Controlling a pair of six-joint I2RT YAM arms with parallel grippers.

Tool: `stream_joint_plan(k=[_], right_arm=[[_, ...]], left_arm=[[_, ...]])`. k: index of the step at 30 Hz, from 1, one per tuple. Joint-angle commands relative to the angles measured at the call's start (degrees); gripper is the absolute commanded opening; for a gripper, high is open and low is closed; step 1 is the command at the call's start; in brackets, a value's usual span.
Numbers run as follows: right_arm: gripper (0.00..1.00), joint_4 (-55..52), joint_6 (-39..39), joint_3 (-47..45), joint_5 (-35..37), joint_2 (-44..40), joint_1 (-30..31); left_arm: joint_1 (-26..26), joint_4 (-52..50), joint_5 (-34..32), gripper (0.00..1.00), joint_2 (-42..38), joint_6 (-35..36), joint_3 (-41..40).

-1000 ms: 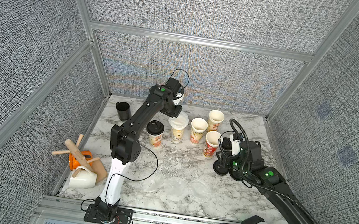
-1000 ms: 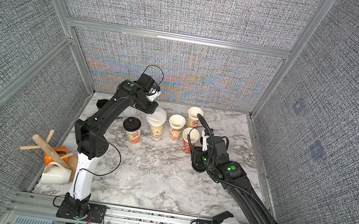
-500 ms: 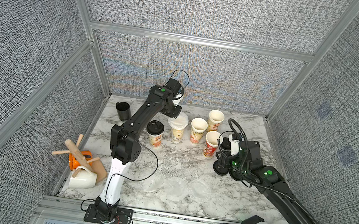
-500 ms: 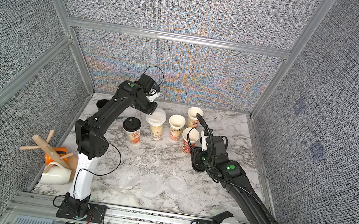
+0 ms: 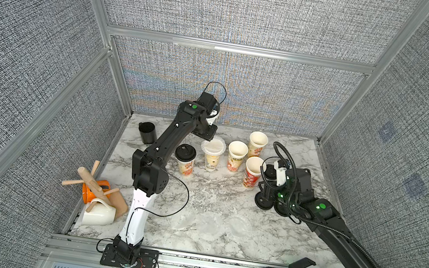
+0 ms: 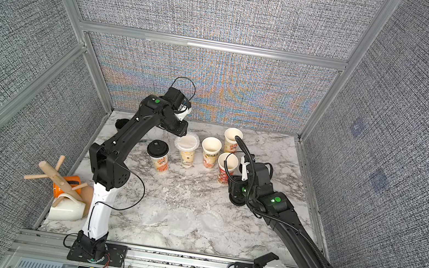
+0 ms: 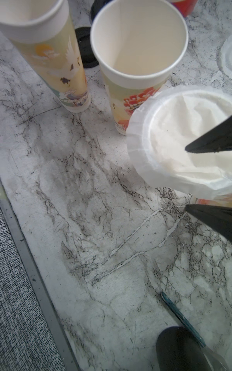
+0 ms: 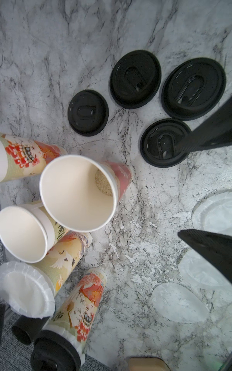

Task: Put the leak-proof paper on the milk tea cups
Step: Place the leak-proof paper at the cup, then pick up the cup lid from the center of the board.

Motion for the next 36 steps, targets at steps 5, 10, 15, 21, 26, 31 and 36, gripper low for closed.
stream_joint_plan(k=[5,10,15,21,26,31,36], right_arm=[[0.87,-3.32,7.97,-2.69,4.25,0.24,-11.54],[0.91,-0.98,5.95,-1.07,3.39,7.77,-21.05],[0.92,-1.71,3.36,6.29,4.04,24.17,-23.76],[0.92,0.23,2.71,11.89,5.2,36.73,-23.79],[0.92,0.43,2.94,13.69,6.52,40.9,-23.83],[0.88,1.0,2.31,14.14,6.84,43.25,-24.11],[0.85,1.88,1.68,14.8,6.42,44.71,-24.21]], left_arm=[[-0.13,2.56,0.28,0.62,-6.46,-0.35,2.92],[-0.17,10.42,1.55,0.7,-18.8,-2.98,-10.56],[-0.62,20.15,3.05,0.72,-31.64,-7.69,-31.94],[-1.56,24.54,2.87,0.72,-39.76,-10.63,-47.05],[-1.67,25.11,2.33,0.72,-41.6,-11.34,-51.39],[-1.7,25.47,3.15,0.71,-41.2,-11.77,-51.56],[-2.08,25.81,3.29,0.71,-40.97,-11.99,-51.29]])
